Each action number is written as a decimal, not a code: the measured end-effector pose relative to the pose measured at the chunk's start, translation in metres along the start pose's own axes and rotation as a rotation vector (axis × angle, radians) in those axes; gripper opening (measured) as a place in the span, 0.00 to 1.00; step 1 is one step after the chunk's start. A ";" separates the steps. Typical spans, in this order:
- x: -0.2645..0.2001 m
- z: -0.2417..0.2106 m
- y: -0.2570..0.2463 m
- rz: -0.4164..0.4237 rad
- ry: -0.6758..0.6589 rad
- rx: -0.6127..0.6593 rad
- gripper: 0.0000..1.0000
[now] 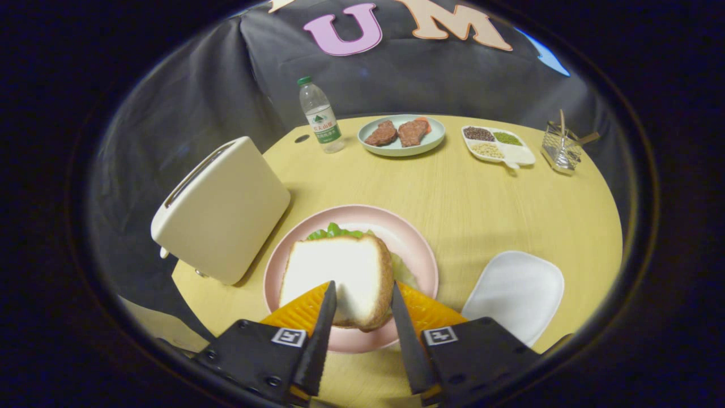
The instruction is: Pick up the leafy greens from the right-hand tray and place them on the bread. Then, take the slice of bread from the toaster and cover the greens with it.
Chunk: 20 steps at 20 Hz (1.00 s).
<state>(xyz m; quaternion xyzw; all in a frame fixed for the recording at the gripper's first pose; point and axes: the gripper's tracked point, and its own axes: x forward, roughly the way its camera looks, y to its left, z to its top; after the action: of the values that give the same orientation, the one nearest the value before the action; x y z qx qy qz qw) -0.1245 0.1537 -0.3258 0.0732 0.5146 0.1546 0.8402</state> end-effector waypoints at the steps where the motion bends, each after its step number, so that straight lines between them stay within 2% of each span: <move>1: 0.001 -0.002 -0.002 0.001 -0.001 -0.011 0.77; 5: -0.007 0.007 -0.002 0.020 -0.038 -0.024 1.00; 9: -0.026 0.040 -0.004 0.036 -0.146 -0.046 1.00; 14: -0.072 0.098 -0.016 -0.028 -0.334 -0.107 1.00; 20: -0.142 0.159 -0.034 -0.086 -0.544 -0.082 1.00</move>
<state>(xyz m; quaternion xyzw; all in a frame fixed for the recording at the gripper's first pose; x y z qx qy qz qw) -0.0374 0.0802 -0.1433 0.0561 0.2663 0.1139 0.9555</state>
